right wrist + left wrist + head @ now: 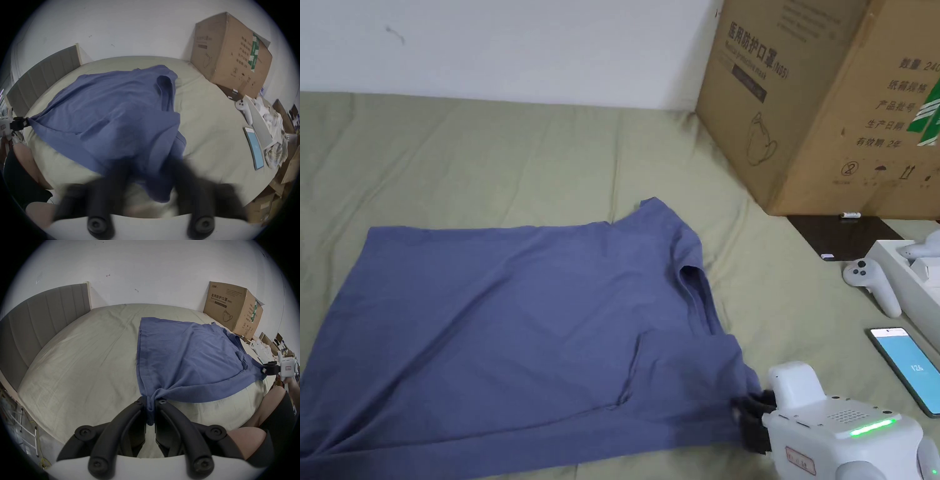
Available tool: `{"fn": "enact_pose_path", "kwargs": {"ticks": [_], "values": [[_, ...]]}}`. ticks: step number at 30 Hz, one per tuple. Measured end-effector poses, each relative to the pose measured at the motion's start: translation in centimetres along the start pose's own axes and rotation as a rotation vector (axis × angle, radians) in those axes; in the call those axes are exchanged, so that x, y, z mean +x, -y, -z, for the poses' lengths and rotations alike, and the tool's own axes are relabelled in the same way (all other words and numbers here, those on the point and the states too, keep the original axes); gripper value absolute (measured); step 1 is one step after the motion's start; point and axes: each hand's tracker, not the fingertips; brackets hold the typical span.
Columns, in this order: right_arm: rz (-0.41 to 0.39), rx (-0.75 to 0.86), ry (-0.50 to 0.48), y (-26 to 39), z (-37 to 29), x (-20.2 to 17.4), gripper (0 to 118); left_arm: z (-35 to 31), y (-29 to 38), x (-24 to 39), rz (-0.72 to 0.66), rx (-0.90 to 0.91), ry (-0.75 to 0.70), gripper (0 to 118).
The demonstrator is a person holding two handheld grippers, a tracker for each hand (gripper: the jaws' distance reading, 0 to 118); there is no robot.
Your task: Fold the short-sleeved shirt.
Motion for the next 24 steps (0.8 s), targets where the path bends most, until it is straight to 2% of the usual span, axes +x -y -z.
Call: {"fn": "enact_pose_path", "kwargs": {"ticks": [1, 2, 3, 7, 9, 12, 17, 20, 24], "values": [[0.007, -0.003, 0.013, 0.3, -0.1, -0.1, 2, 0.2, -0.1, -0.1, 0.003, -0.009, 0.004, 9], [-0.041, -0.023, -0.075, 0.5, 0.4, 0.1, 2, 0.2, -0.2, -0.1, 0.003, -0.011, 0.005, 9], [-0.026, -0.019, -0.111, 0.8, 0.0, 0.1, 2, -0.1, -0.3, 0.0, 0.003, -0.009, 0.005, 9], [-0.074, 0.035, -0.064, -0.1, -2.8, -1.1, 2, -1.1, -1.4, -0.1, -0.040, 0.022, 0.035, 9], [-0.050, 0.091, -0.075, -1.6, -4.3, -1.0, 2, -1.6, -3.4, 0.1, -0.060, 0.040, 0.049, 9], [0.002, 0.136, -0.110, -4.7, -3.8, 1.1, 2, -1.3, -6.6, 0.2, -0.060, 0.067, 0.063, 9], [0.006, 0.113, -0.090, -11.4, -0.7, 2.0, 2, 3.9, -12.6, -1.2, -0.065, 0.054, 0.043, 9], [0.040, -0.001, -0.103, -14.5, 3.8, 3.3, 2, 8.7, -15.1, -2.4, -0.115, -0.047, 0.052, 9], [0.025, -0.103, -0.052, -16.7, 9.2, 2.8, 2, 14.9, -17.3, -2.3, -0.118, -0.160, 0.041, 9]]}}
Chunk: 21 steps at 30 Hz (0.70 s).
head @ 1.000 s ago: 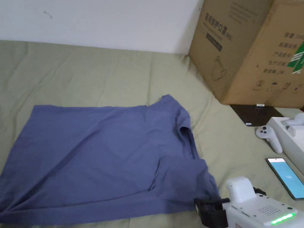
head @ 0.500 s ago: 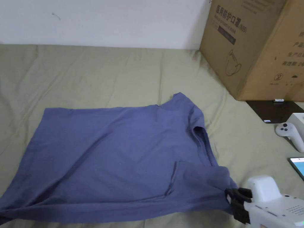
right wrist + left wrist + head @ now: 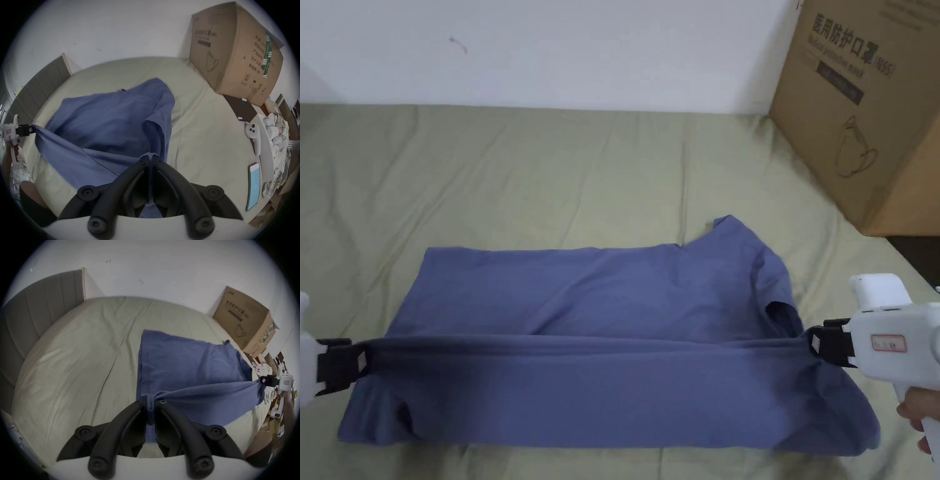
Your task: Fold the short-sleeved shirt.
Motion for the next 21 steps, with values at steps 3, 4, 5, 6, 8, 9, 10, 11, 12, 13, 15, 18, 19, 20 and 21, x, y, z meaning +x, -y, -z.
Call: {"fn": "enact_pose_path", "kwargs": {"ticks": [3, 4, 5, 6, 8, 9, 10, 11, 12, 13, 15, 18, 19, 20, 21], "values": [[0.000, -0.074, -0.005, -1.3, 5.3, 2.0, 2, 3.5, -1.4, -0.7, 0.000, -0.069, -0.006, 10], [-0.006, -0.064, 0.005, -1.3, 6.0, 2.0, 4, 4.1, -1.6, -0.6, 0.008, -0.083, -0.024, 10], [-0.012, -0.060, 0.026, -1.4, 6.5, 2.1, 12, 4.5, -1.7, -0.3, 0.008, -0.076, -0.034, 12], [-0.017, -0.003, 0.109, -1.1, 6.2, 1.6, 37, 4.1, -1.7, -0.1, 0.014, -0.053, -0.054, 27], [-0.043, 0.145, 0.197, -0.2, 4.5, 1.6, 91, 1.8, -1.4, 0.4, 0.059, 0.082, -0.113, 65], [-0.037, 0.224, 0.207, 0.6, 3.1, 1.7, 111, -0.2, -0.7, 1.0, 0.064, 0.161, -0.128, 92], [-0.034, 0.280, 0.209, 1.7, 1.2, 0.9, 113, -1.8, -0.1, 1.4, 0.064, 0.198, -0.125, 102], [-0.028, 0.326, 0.204, 2.7, -0.6, 0.7, 113, -3.7, 0.7, 1.7, 0.069, 0.228, -0.117, 104], [-0.030, 0.350, 0.191, 3.9, -2.4, 0.5, 113, -5.6, 1.9, 2.0, 0.064, 0.268, -0.104, 104], [-0.048, 0.357, 0.149, 5.2, -4.2, 0.3, 112, -7.5, 3.1, 2.3, 0.052, 0.297, -0.099, 104], [-0.114, 0.384, 0.097, 8.0, -8.4, -2.1, 106, -10.3, 5.7, 3.1, 0.059, 0.281, -0.095, 91], [-0.168, 0.383, 0.077, 11.8, -12.2, -4.0, 18, -13.5, 9.9, 4.0, 0.078, 0.286, -0.081, 0], [-0.169, 0.392, 0.094, 12.9, -13.1, -4.6, 3, -14.0, 11.3, 4.3, 0.080, 0.294, -0.087, 1], [-0.157, 0.404, 0.129, 13.9, -13.9, -4.9, 3, -14.5, 12.6, 4.4, 0.085, 0.311, -0.100, 0], [-0.140, 0.406, 0.119, 14.9, -14.8, -4.9, 3, -14.7, 13.1, 4.0, 0.115, 0.297, -0.106, 0]]}}
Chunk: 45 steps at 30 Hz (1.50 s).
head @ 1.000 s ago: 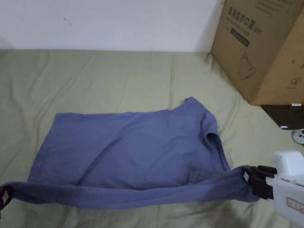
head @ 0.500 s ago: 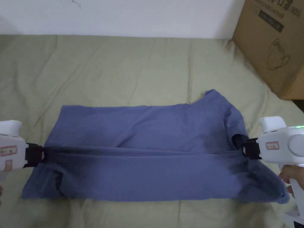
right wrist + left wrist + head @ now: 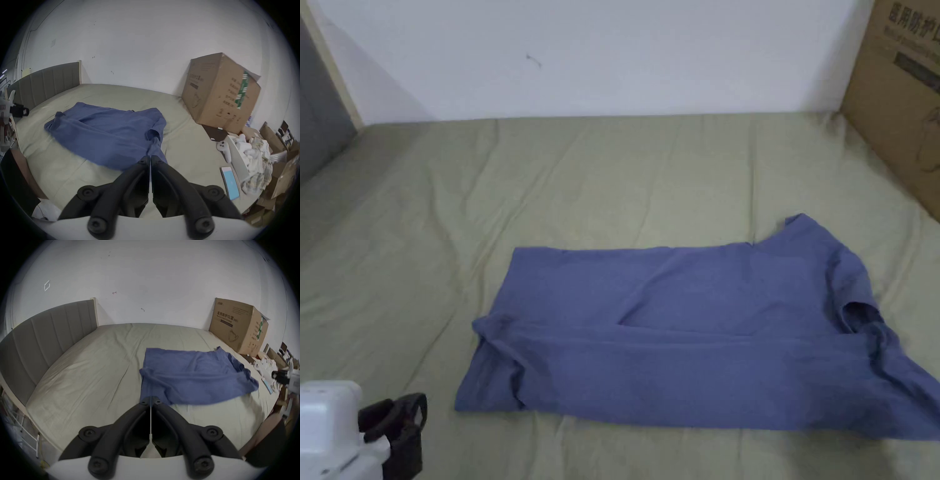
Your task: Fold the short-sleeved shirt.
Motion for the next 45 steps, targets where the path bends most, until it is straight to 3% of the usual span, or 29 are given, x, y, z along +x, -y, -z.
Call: {"fn": "enact_pose_path", "kwargs": {"ticks": [1, 3, 8, 9, 10, 11, 12, 13, 19, 20, 22, 23, 24, 27, 28, 29, 30, 31, 32, 33, 35, 37, 38, 40, 41, 45], "values": [[0.038, 0.007, -0.053, 0.1, -0.5, -0.1, 3, -0.2, 0.2, 0.0, 0.044, -0.010, -0.006, 0], [0.053, -0.017, -0.041, 0.6, -1.4, -0.5, 3, 0.3, 0.2, -0.6, 0.020, -0.015, 0.020, 0], [-0.007, -0.045, -0.043, -0.3, -1.4, -1.8, 3, 8.2, -1.7, -1.9, 0.013, -0.135, 0.136, 0], [-0.020, -0.046, -0.043, -0.5, -1.2, -1.7, 3, 10.2, -2.0, -2.1, 0.014, -0.177, 0.133, 11], [-0.028, -0.050, -0.046, -0.8, -0.9, -1.8, 3, 11.8, -2.3, -2.3, 0.000, -0.218, 0.111, 41], [-0.039, -0.054, -0.047, -1.0, -0.6, -2.0, 3, 13.6, -2.3, -2.5, -0.020, -0.270, 0.122, 86], [-0.056, -0.060, -0.050, -1.2, -0.3, -2.1, 3, 15.4, -2.3, -2.7, -0.046, -0.338, 0.148, 116], [-0.061, -0.064, -0.049, -1.3, 0.0, -1.8, 3, 16.3, -2.1, -2.9, -0.075, -0.324, 0.149, 115], [-0.068, -0.110, -0.063, -1.4, 3.1, -0.7, 3, 19.5, -1.5, -2.8, -0.083, -0.376, 0.047, 75], [-0.059, -0.123, -0.067, -1.3, 4.0, -0.4, 3, 18.9, -1.4, -2.5, -0.057, -0.353, 0.039, 61], [-0.052, -0.148, -0.069, -0.6, 5.6, 0.4, 3, 18.3, -1.7, -1.7, -0.005, -0.323, 0.064, 16], [-0.053, -0.161, -0.062, -0.4, 6.5, 0.6, 3, 18.2, -1.8, -1.3, -0.002, -0.326, 0.090, 9], [-0.041, -0.182, -0.061, -0.4, 7.4, 0.9, 3, 17.4, -1.7, -0.5, 0.000, -0.328, 0.111, 9], [0.100, -0.210, -0.072, 0.5, 9.8, 3.1, 4, 16.8, -1.9, 0.3, 0.085, -0.325, 0.113, 8], [0.159, -0.248, -0.121, 0.4, 10.8, 4.0, 13, 17.1, -2.0, -1.2, 0.076, -0.323, 0.121, 8], [0.230, -0.287, -0.156, 0.7, 12.0, 5.1, 36, 16.9, -2.1, -1.6, 0.074, -0.316, 0.117, 8], [0.293, -0.318, -0.187, 0.6, 13.0, 5.9, 84, 16.6, -2.3, -2.0, 0.068, -0.300, 0.111, 8], [0.275, -0.323, -0.158, 0.9, 14.3, 5.9, 110, 16.4, -2.5, -2.3, 0.057, -0.294, 0.111, 8], [0.233, -0.345, -0.122, 1.0, 15.7, 6.0, 114, 15.3, -2.8, -2.1, 0.024, -0.287, 0.106, 8], [0.191, -0.342, -0.115, 0.6, 16.0, 6.0, 114, 15.2, -2.8, -2.3, 0.001, -0.294, 0.115, 8], [0.210, -0.379, -0.089, 0.9, 17.5, 6.5, 113, 15.2, -2.8, -2.3, 0.002, -0.304, 0.117, 8], [0.314, -0.520, -0.119, 2.1, 18.8, 6.8, 110, 15.3, -1.9, -2.2, 0.018, -0.309, 0.115, 8], [0.308, -0.495, -0.157, 2.7, 18.5, 6.7, 100, 15.2, -1.9, -2.1, 0.019, -0.312, 0.114, 8], [0.262, -0.444, -0.163, 3.4, 17.7, 6.0, 18, 15.2, -1.9, -2.3, -0.019, -0.322, 0.133, 8], [0.284, -0.410, -0.155, 3.5, 17.2, 5.6, 12, 15.0, -1.9, -2.5, -0.038, -0.324, 0.143, 8], [0.395, -0.360, -0.129, 2.4, 14.7, 6.4, 12, 13.5, -2.0, -3.1, -0.037, -0.315, 0.149, 8]]}}
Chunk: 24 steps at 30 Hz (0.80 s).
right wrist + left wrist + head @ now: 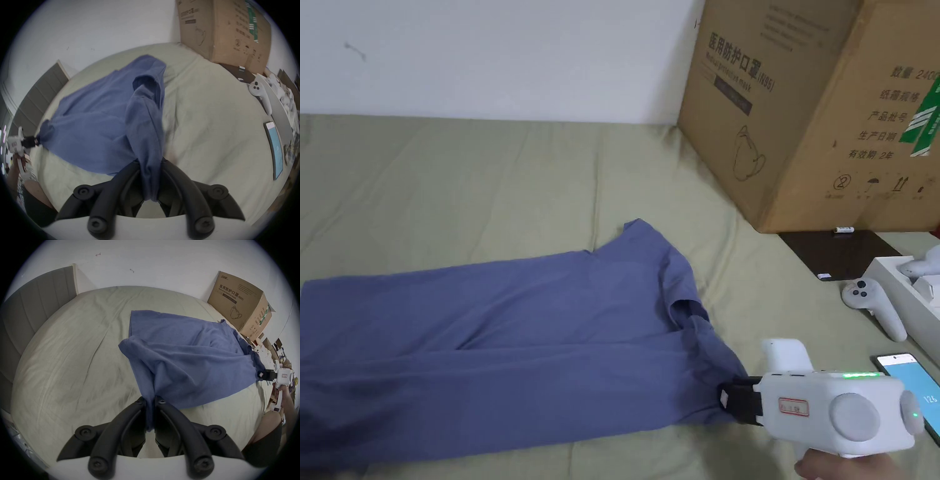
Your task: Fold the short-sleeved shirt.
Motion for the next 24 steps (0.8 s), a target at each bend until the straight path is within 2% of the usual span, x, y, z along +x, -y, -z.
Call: {"fn": "enact_pose_path", "kwargs": {"ticks": [2, 3, 4, 6, 8, 9, 11, 13, 15, 16, 17, 18, 19, 20, 21, 22, 23, 24], "values": [[0.031, 0.032, -0.054, -0.1, -2.5, 0.0, 12, -1.8, 0.1, -0.3, -0.016, 0.021, 0.014, 8], [0.017, 0.030, -0.057, 0.0, -3.8, -0.2, 12, -3.2, 0.3, -0.3, -0.025, 0.035, 0.027, 8], [-0.022, 0.034, -0.043, 0.1, -6.6, -2.2, 12, -4.3, 0.5, -0.4, -0.031, 0.039, 0.027, 8], [-0.101, 0.013, -0.037, 1.1, -9.8, -3.5, 12, -6.3, 1.4, -0.9, -0.036, 0.044, 0.030, 8], [-0.077, -0.049, -0.098, 2.1, -11.2, -2.9, 12, -7.7, 3.3, -1.7, -0.035, 0.042, 0.036, 8], [-0.078, -0.069, -0.098, 3.0, -11.8, -3.1, 12, -8.3, 4.3, -2.0, -0.037, 0.028, 0.036, 8], [-0.140, -0.101, -0.053, 5.1, -12.4, -4.0, 12, -9.3, 6.4, -2.0, -0.057, -0.022, 0.052, 8], [-0.184, -0.144, -0.032, 6.8, -11.3, -3.2, 12, -9.7, 8.7, -2.0, -0.073, -0.065, 0.059, 8], [-0.175, -0.143, -0.017, 8.3, -10.9, -3.1, 15, -9.1, 11.0, -1.6, -0.061, -0.112, 0.052, 9], [-0.162, -0.145, -0.008, 9.0, -9.7, -1.9, 30, -8.9, 11.7, -1.4, -0.059, -0.120, 0.051, 13], [-0.155, -0.146, 0.043, 9.4, -9.5, -1.6, 51, -8.9, 12.4, -1.1, -0.060, -0.121, 0.049, 28], [-0.164, -0.127, 0.097, 9.5, -9.7, -1.5, 90, -9.3, 12.8, -0.7, -0.052, -0.106, 0.014, 63], [-0.189, -0.059, 0.121, 9.5, -10.3, -1.4, 104, -9.2, 12.8, -1.0, -0.034, -0.071, -0.038, 72], [-0.208, 0.012, 0.135, 9.8, -10.8, -1.1, 108, -9.8, 12.7, -0.7, -0.021, -0.045, -0.082, 80], [-0.205, 0.085, 0.151, 9.4, -11.8, -1.2, 108, -10.8, 12.6, -0.4, -0.015, -0.014, -0.093, 80], [-0.202, 0.153, 0.146, 8.8, -12.9, -1.4, 112, -11.8, 12.2, 0.1, -0.019, 0.015, -0.079, 99], [-0.201, 0.215, 0.137, 8.2, -13.8, -1.6, 112, -12.8, 11.6, 0.3, -0.031, 0.067, -0.073, 106], [-0.202, 0.292, 0.150, 7.9, -15.6, -3.6, 112, -13.7, 10.8, 0.9, -0.047, 0.123, -0.071, 105]]}}
